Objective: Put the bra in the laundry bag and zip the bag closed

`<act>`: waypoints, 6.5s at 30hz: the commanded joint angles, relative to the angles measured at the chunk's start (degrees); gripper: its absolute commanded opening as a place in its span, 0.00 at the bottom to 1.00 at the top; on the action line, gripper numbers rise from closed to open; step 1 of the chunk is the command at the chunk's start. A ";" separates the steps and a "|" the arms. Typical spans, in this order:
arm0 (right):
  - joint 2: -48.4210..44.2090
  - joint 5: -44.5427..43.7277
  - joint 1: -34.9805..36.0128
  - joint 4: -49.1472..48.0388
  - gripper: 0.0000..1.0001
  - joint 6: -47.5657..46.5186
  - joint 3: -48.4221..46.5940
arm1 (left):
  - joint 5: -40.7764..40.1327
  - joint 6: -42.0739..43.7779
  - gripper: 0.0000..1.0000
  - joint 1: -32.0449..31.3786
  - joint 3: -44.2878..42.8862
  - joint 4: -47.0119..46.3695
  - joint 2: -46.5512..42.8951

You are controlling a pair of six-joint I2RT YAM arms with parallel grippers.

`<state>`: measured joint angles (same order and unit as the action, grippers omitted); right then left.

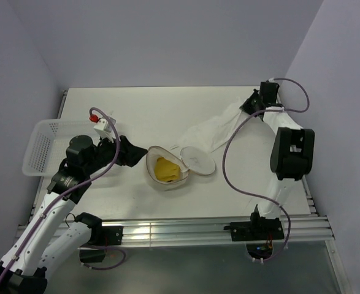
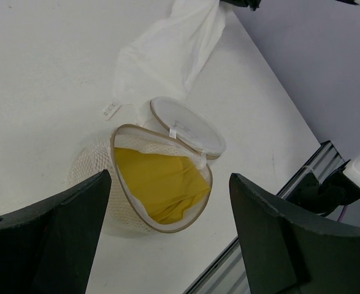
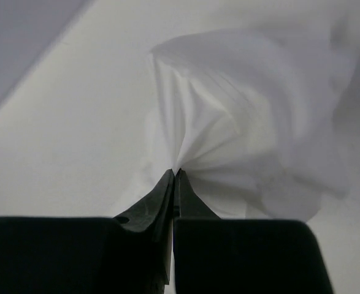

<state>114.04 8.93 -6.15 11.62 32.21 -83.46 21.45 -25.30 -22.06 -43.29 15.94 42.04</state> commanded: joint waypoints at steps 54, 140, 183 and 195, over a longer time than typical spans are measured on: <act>-59.28 7.95 39.46 -17.42 0.00 -5.22 7.79 | -3.07 -3.18 0.99 -29.62 -6.64 -29.39 10.62; -60.51 47.76 45.70 -11.35 0.99 -21.22 28.44 | 19.07 19.32 0.00 -30.41 -22.37 0.93 10.34; -59.72 23.31 38.15 -20.23 0.00 -14.01 30.11 | -45.80 -18.11 0.43 -30.23 3.55 3.23 -0.74; -58.23 35.54 35.16 -23.13 0.00 -14.63 32.40 | -40.89 -19.97 0.50 -26.10 9.27 -2.40 6.29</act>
<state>57.45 40.27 29.21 -7.22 18.57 -51.24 -21.58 -44.34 -49.32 -35.24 17.98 47.70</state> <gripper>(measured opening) 0.139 0.498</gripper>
